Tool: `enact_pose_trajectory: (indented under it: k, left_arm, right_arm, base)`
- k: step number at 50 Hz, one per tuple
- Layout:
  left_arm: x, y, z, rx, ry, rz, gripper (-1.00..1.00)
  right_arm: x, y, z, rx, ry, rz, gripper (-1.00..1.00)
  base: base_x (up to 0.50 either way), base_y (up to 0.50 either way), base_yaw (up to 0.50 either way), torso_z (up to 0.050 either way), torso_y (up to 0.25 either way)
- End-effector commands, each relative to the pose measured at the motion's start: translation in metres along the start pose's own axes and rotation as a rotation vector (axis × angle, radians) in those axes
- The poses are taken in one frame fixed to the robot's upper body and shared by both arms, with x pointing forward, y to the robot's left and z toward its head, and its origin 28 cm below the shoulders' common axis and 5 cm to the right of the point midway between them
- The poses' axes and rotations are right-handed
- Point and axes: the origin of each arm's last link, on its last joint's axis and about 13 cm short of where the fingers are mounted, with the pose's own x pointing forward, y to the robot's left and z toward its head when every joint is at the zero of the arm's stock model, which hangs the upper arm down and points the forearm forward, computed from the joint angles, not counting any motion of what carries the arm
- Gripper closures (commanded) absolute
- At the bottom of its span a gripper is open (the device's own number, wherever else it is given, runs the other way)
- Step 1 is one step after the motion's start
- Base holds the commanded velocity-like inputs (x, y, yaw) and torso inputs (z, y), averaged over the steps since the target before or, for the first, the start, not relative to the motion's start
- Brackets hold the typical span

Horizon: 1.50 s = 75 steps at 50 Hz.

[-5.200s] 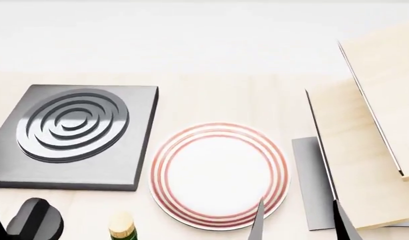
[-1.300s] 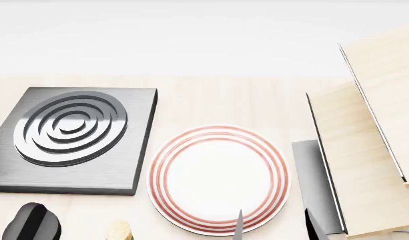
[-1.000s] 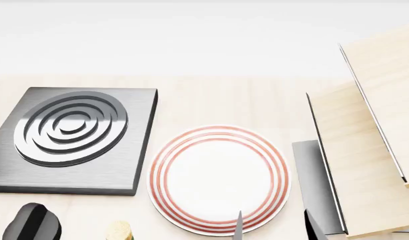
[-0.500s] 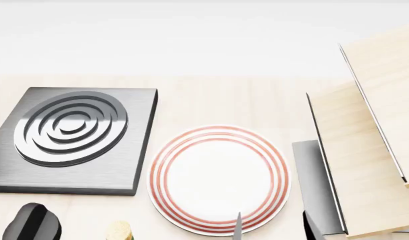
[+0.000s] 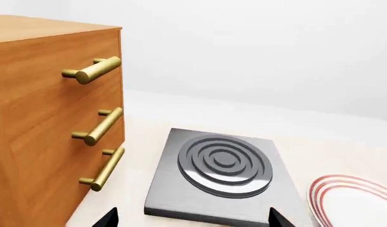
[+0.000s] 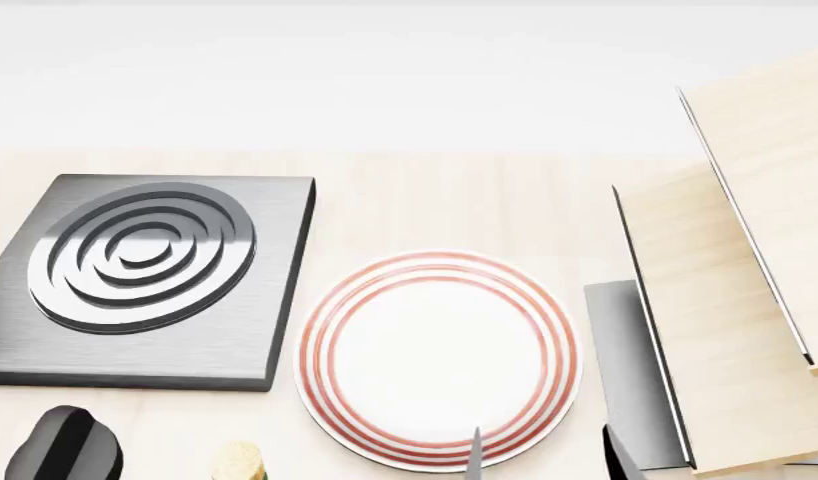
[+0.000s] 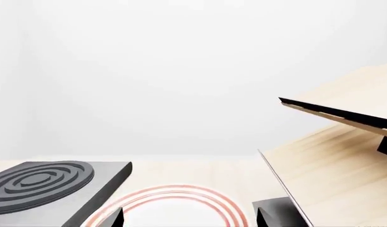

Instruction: Pick up the akita bowl and put it on the plate.

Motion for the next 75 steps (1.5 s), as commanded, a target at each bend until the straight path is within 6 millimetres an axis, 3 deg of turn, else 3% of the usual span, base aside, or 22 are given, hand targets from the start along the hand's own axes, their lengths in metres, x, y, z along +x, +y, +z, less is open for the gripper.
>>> enact_pose_trajectory:
  k: [1,35,75]
  left_arm:
    - [0.002,-0.002,-0.007,0.038,0.092,-0.01,-1.0]
    - [0.01,0.001,-0.032,0.119,0.316,0.012,-1.0]
    - [0.001,0.008,-0.033,0.06,0.298,0.041,-1.0]
  right_arm:
    - [0.0,0.0,-0.001,0.002,0.003,0.0,-1.0]
    - [0.001,0.0,-0.004,0.002,0.011,-0.002,-1.0]
    - [0.0,0.0,-0.005,0.002,0.016,0.004,-1.0]
  base:
    - [0.0,0.0,0.0,0.0,0.0]
    - [0.0,0.0,0.0,0.0,0.0]
    - [0.0,0.0,0.0,0.0,0.0]
